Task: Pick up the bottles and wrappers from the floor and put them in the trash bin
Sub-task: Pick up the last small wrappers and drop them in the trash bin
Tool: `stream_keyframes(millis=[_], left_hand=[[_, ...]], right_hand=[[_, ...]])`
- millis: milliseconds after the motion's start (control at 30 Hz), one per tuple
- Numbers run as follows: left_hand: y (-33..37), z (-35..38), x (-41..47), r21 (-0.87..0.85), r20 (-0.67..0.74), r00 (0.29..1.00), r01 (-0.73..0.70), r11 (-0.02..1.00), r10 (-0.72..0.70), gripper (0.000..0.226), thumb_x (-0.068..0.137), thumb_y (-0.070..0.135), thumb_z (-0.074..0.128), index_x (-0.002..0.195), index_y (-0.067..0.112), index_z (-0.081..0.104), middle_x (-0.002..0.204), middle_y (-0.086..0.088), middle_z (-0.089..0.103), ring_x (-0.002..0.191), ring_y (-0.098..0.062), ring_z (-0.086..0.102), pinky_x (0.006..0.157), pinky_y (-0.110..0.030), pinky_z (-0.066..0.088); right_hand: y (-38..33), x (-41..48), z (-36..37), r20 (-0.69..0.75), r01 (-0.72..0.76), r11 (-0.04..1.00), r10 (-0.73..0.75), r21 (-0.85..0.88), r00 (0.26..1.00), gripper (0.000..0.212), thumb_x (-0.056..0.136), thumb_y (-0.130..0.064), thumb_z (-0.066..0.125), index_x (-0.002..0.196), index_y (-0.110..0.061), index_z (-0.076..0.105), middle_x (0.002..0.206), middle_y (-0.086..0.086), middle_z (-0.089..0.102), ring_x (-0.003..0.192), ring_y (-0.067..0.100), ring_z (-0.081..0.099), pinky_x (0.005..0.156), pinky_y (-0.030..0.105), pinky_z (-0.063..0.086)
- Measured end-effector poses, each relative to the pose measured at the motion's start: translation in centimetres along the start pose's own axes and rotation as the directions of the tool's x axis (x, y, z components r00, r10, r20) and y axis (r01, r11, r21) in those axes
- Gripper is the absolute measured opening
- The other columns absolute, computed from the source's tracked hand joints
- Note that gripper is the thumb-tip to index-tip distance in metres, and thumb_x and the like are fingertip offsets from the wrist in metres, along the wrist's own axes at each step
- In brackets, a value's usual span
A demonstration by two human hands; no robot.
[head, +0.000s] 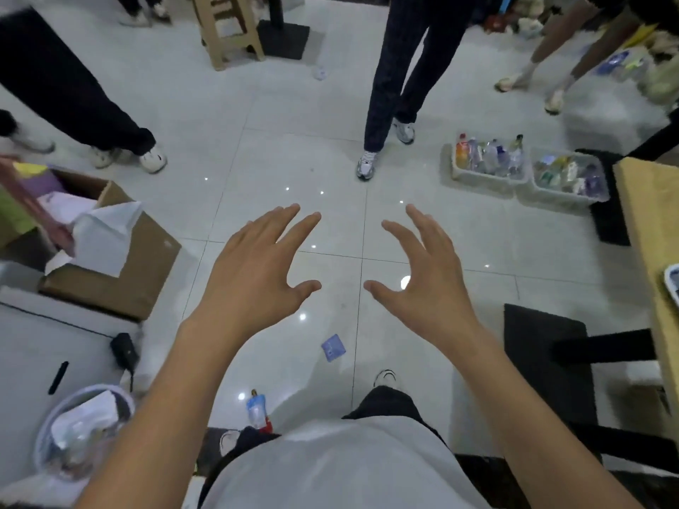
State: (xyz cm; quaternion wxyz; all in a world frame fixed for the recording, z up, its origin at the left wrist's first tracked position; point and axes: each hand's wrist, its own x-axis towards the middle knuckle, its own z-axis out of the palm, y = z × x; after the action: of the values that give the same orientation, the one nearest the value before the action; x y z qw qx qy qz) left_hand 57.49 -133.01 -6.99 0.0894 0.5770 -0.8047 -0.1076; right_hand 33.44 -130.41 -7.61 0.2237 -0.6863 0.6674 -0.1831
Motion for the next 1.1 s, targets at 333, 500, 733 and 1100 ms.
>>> stream_keyframes(millis=[333, 500, 733, 1100], left_hand=[[3.8, 3.0, 0.2, -0.084, -0.009, 0.938, 0.345, 0.935, -0.347, 0.091, 0.082, 0.055, 0.071, 0.157, 0.038, 0.021, 0.164, 0.007, 0.023, 0.149, -0.018, 0.024, 0.118, -0.042, 0.027], [1.1, 5.2, 1.3, -0.119, 0.001, 0.915, 0.402, 0.908, -0.404, 0.092, 0.084, 0.053, 0.07, 0.158, 0.039, 0.017, 0.165, 0.008, 0.02, 0.149, -0.016, 0.022, 0.117, -0.039, 0.024], [-4.9, 13.1, 3.2, -0.117, 0.063, 0.911, 0.413, 0.903, -0.408, 0.093, 0.085, 0.054, 0.068, 0.159, 0.036, 0.014, 0.166, 0.002, 0.018, 0.15, -0.024, 0.023, 0.12, -0.039, 0.014], [-12.9, 38.4, -0.3, -0.087, 0.277, 0.804, 0.566, 0.82, -0.526, 0.102, 0.086, 0.062, 0.061, 0.161, 0.028, 0.001, 0.168, 0.0, 0.0, 0.155, -0.021, 0.003, 0.124, -0.048, 0.006]], right_hand=[[4.2, 7.1, -1.3, 0.25, 0.26, 0.966, -0.254, 0.011, 0.934, 0.081, 0.082, -0.046, 0.077, 0.151, -0.04, 0.035, 0.168, -0.015, 0.006, 0.154, 0.009, -0.002, 0.125, 0.039, 0.01], [3.1, 9.3, 1.9, 0.256, 0.309, 0.95, -0.307, 0.033, 0.917, 0.081, 0.084, -0.046, 0.076, 0.152, -0.04, 0.034, 0.167, -0.016, 0.006, 0.154, 0.008, 0.0, 0.125, 0.036, 0.01], [3.9, 12.2, 12.6, 0.271, 0.342, 0.939, -0.321, -0.03, 0.907, 0.086, 0.084, -0.052, 0.072, 0.156, -0.031, 0.031, 0.168, -0.002, 0.018, 0.153, 0.022, 0.023, 0.118, 0.051, 0.031], [18.5, 12.5, 37.0, 0.485, 0.143, 0.971, -0.032, -0.193, 0.874, 0.086, 0.082, -0.054, 0.071, 0.155, -0.035, 0.03, 0.164, 0.001, 0.028, 0.148, 0.035, 0.031, 0.114, 0.056, 0.035]])
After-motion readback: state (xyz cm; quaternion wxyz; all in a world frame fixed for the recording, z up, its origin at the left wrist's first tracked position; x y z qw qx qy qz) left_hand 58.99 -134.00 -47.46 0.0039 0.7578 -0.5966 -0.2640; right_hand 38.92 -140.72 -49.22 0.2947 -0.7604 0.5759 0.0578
